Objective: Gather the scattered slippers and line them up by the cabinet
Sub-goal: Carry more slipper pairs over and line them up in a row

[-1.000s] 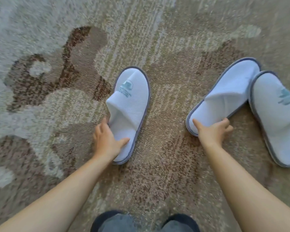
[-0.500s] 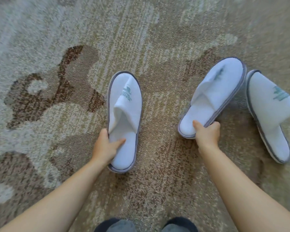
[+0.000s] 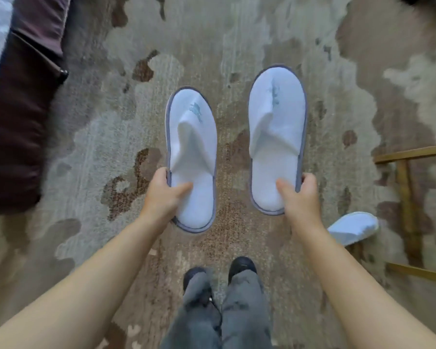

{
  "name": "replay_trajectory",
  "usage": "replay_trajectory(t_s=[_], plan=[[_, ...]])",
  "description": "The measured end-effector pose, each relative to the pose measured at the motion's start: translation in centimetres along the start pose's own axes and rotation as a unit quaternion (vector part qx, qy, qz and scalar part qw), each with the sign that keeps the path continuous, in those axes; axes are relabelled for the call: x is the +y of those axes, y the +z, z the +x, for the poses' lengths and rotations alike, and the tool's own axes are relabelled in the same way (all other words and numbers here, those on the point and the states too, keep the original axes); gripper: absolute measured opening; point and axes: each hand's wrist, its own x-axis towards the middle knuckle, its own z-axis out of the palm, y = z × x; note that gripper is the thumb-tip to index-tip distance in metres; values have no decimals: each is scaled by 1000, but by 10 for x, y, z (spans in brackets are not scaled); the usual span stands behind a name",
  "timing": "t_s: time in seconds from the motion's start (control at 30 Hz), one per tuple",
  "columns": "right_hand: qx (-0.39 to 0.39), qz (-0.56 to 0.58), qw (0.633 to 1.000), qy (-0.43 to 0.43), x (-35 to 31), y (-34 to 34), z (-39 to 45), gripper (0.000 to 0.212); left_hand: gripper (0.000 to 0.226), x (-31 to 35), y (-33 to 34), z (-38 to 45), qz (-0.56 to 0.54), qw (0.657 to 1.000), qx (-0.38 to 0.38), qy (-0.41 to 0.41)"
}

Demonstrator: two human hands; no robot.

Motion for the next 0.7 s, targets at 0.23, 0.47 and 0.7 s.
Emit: replay_trajectory(t_s=[0.23, 0.47, 0.7], plan=[[78, 33, 996, -28, -124, -110, -73, 18, 27, 160, 24, -97, -25, 991, -73, 110], [247, 95, 964, -32, -157, -189, -138, 21, 33, 230, 70, -153, -23, 960, -227, 164], [434, 182, 882, 18, -145, -194, -231, 16, 29, 249, 96, -199, 76, 884, -412, 208]])
